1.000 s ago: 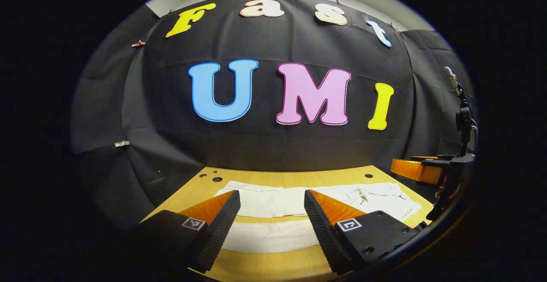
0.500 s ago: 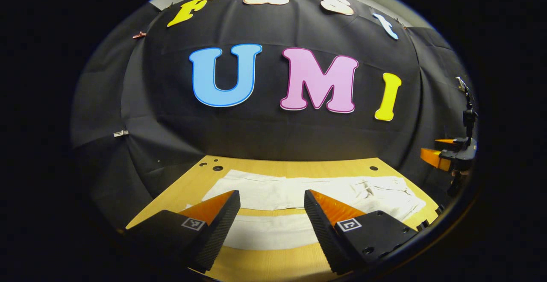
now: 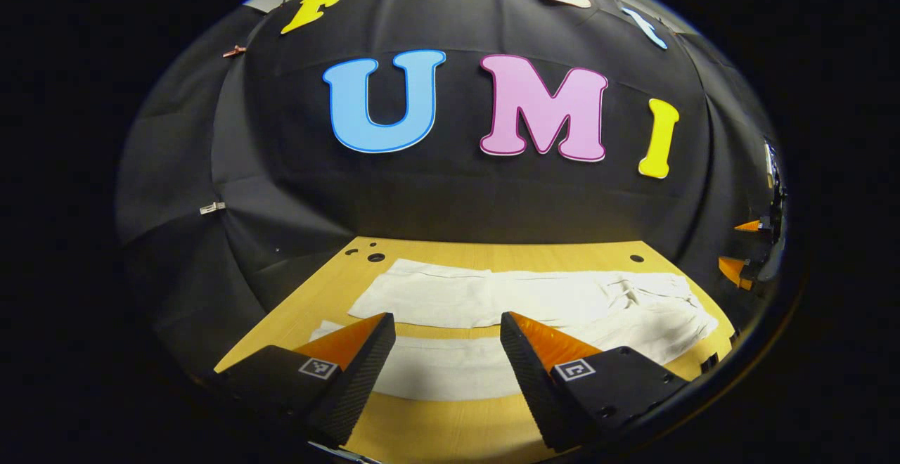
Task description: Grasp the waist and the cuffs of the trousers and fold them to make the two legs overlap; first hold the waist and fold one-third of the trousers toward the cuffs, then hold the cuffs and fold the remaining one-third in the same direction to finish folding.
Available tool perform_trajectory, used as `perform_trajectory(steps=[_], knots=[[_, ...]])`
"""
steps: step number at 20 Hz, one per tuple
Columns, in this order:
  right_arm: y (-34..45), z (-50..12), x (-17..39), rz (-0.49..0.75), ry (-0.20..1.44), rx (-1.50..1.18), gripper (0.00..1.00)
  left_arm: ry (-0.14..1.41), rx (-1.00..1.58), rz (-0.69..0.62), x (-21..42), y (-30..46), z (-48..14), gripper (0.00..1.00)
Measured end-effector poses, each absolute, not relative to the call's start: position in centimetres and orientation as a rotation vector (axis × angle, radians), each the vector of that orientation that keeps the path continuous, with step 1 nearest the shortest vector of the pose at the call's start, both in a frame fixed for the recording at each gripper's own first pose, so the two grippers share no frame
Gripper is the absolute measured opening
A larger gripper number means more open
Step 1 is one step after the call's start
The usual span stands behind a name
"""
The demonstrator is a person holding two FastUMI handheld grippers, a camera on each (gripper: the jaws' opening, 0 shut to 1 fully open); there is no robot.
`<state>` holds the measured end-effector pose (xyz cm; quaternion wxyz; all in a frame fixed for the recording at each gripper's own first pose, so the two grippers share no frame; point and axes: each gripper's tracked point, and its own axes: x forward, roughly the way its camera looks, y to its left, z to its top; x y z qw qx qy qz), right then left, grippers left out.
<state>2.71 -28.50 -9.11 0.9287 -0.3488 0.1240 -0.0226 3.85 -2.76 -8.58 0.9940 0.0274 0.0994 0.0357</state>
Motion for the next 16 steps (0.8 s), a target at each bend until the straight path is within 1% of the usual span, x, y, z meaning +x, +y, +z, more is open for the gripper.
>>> perform_trajectory(steps=[5, 8, 16], knots=[[-30.8, -14.6, 1.5, 0.093, 0.377, -0.910, 0.98, 0.253, 0.072, 0.098, 3.4, -1.5, -10.1, 0.96], [-32.1, -18.8, 0.1, 0.175, 0.479, -0.992, 0.98, 0.287, 0.069, 0.106, 3.6, -0.8, -11.1, 0.96], [-34.1, -25.6, -3.6, 0.396, 0.632, -1.196, 0.98, 0.334, 0.080, 0.125, 4.1, 0.2, -12.1, 0.96]])
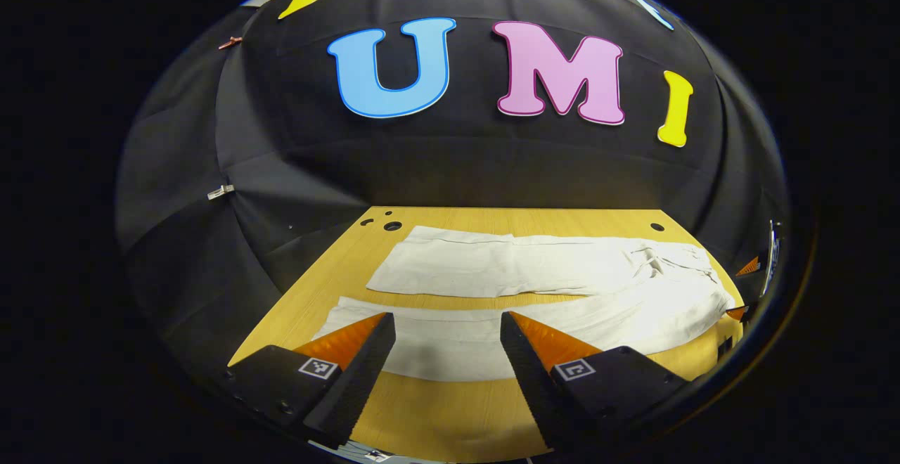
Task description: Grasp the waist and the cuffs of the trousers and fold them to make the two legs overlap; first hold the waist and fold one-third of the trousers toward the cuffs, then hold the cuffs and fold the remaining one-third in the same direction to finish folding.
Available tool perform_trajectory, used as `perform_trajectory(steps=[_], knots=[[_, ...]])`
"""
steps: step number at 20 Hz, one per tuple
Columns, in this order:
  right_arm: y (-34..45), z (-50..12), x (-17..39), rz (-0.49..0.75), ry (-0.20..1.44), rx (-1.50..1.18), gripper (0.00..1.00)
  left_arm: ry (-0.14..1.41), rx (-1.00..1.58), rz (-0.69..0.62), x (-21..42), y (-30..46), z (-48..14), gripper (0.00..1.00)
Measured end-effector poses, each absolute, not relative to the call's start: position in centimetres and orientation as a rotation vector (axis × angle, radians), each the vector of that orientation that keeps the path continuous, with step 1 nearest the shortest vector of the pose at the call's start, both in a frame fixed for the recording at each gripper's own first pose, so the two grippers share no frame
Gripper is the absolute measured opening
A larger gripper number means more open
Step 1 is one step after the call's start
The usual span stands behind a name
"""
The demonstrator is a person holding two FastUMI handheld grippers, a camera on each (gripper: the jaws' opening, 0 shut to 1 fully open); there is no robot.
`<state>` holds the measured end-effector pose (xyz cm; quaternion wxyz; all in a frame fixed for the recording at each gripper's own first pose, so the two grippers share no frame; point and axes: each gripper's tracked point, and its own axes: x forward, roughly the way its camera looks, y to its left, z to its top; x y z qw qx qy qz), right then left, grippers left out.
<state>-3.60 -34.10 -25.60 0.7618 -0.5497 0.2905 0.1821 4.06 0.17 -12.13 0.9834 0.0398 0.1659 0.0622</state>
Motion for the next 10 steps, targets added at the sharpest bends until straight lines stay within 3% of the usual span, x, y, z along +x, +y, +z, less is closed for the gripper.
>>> perform_trajectory(steps=[4, 10], knots=[[-36.1, -28.0, -3.6, 0.393, 0.662, -1.304, 0.98, 0.361, 0.092, 0.140, 4.3, 0.3, -12.7, 0.96], [-35.9, -28.2, -1.0, 0.369, 0.555, -1.440, 0.94, 0.399, 0.094, 0.195, 4.2, 1.9, -14.4, 0.99]])
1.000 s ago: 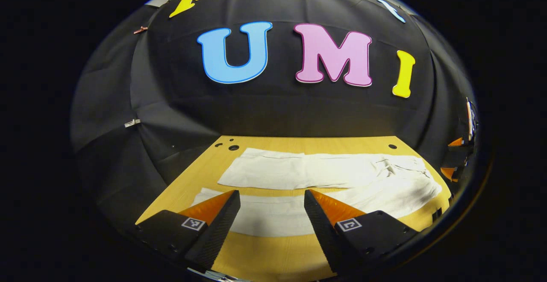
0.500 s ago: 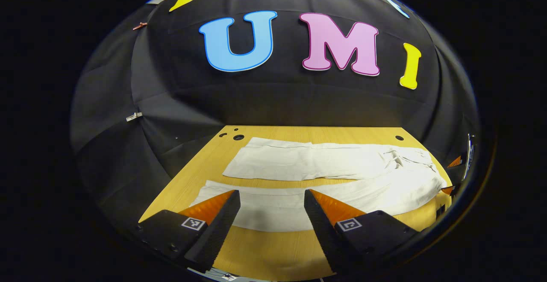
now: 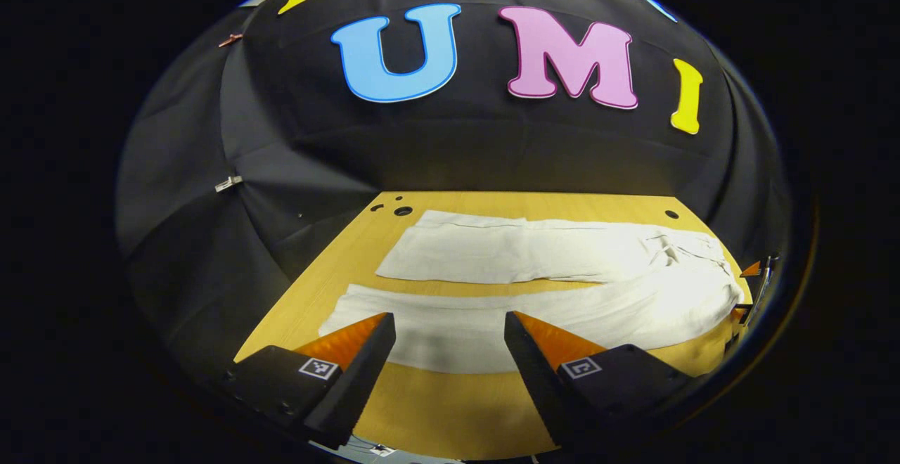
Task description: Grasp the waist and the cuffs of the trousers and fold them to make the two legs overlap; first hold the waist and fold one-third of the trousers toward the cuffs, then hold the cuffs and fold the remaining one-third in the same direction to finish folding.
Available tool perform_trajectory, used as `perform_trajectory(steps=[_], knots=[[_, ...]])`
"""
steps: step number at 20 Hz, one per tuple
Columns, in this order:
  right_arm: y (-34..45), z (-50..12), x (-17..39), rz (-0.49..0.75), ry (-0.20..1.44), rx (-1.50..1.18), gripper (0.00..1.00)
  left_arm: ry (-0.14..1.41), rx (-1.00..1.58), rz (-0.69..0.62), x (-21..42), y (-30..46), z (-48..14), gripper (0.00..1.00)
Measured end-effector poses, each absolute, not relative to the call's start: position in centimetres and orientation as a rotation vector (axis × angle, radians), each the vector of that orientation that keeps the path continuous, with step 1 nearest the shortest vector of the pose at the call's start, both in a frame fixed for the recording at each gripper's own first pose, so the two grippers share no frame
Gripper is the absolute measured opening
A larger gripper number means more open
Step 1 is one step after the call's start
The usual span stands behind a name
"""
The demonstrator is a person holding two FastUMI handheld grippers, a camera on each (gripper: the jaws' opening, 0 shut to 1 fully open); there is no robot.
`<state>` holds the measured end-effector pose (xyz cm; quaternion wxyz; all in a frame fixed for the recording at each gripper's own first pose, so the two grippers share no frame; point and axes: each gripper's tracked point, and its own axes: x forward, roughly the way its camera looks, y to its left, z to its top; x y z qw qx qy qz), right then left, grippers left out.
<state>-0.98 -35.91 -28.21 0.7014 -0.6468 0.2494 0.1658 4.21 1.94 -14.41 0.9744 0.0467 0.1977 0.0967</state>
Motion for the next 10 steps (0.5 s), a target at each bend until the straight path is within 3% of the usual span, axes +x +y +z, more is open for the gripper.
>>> perform_trajectory(steps=[3, 6, 7, 8, 9, 10], knots=[[-36.1, -28.5, 0.0, 0.342, 0.557, -1.461, 0.92, 0.452, 0.207, 0.246, 3.8, 5.1, -17.0, 0.97], [-36.3, -29.5, 0.0, 0.346, 0.611, -1.425, 0.80, 0.508, 0.346, 0.255, 3.3, 8.0, -19.5, 0.97], [-36.2, -29.6, -0.1, 0.354, 0.614, -1.422, 0.65, 0.523, 0.371, 0.255, 3.1, 8.7, -20.0, 0.97], [-36.1, -30.2, -0.6, 0.374, 0.637, -1.408, 0.62, 0.538, 0.381, 0.256, 2.8, 9.5, -20.6, 0.98], [-36.1, -30.5, -0.9, 0.387, 0.647, -1.406, 0.46, 0.553, 0.375, 0.259, 2.7, 10.2, -21.2, 0.98], [-35.9, -30.5, -0.9, 0.396, 0.645, -1.406, 0.37, 0.573, 0.360, 0.264, 2.4, 11.1, -21.8, 0.98]])
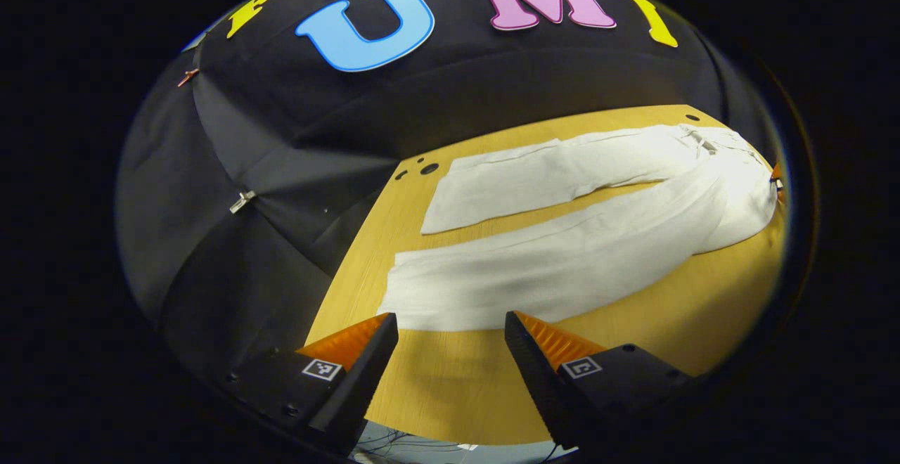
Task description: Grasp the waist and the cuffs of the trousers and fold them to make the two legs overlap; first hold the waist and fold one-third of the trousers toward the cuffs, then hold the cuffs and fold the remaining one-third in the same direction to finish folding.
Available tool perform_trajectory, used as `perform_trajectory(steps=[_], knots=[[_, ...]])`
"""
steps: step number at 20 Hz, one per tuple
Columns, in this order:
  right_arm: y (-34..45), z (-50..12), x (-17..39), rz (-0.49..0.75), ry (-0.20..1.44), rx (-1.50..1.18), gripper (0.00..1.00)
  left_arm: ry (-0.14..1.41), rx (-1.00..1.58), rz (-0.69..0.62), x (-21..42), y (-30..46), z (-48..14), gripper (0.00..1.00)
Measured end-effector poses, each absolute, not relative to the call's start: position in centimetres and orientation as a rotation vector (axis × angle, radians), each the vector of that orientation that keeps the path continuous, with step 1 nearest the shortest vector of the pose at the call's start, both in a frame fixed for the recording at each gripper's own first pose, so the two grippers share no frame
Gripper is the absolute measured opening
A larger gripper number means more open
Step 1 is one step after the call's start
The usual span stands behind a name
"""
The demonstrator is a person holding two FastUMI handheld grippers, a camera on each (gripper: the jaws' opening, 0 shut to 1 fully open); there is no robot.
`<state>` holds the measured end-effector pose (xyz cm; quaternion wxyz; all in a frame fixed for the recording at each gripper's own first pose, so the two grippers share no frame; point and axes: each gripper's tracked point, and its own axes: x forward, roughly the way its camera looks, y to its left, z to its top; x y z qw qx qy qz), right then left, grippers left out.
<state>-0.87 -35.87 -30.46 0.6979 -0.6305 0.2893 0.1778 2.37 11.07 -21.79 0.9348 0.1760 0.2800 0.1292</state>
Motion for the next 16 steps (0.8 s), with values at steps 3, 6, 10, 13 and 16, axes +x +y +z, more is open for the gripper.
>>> perform_trajectory(steps=[3, 6, 10, 13, 16], knots=[[-36.1, -30.8, -1.1, 0.405, 0.688, -1.374, 0.16, 0.651, 0.395, 0.253, 2.0, 13.9, -24.7, 0.98], [-35.8, -30.8, -0.9, 0.440, 0.756, -1.291, 0.16, 0.718, 0.523, 0.240, 1.8, 17.4, -26.1, 0.98], [-35.8, -30.9, -1.2, 0.504, 0.867, -1.185, 0.05, 0.759, 0.733, 0.145, 3.1, 19.8, -26.6, 0.97], [-35.8, -30.9, -1.2, 0.530, 0.898, -1.170, 0.05, 0.796, 0.835, 0.077, 3.7, 20.3, -27.4, 0.97], [-35.7, -30.9, -1.3, 0.529, 0.888, -1.202, 0.05, 0.784, 0.951, 0.018, 4.9, 19.9, -27.2, 0.97]])
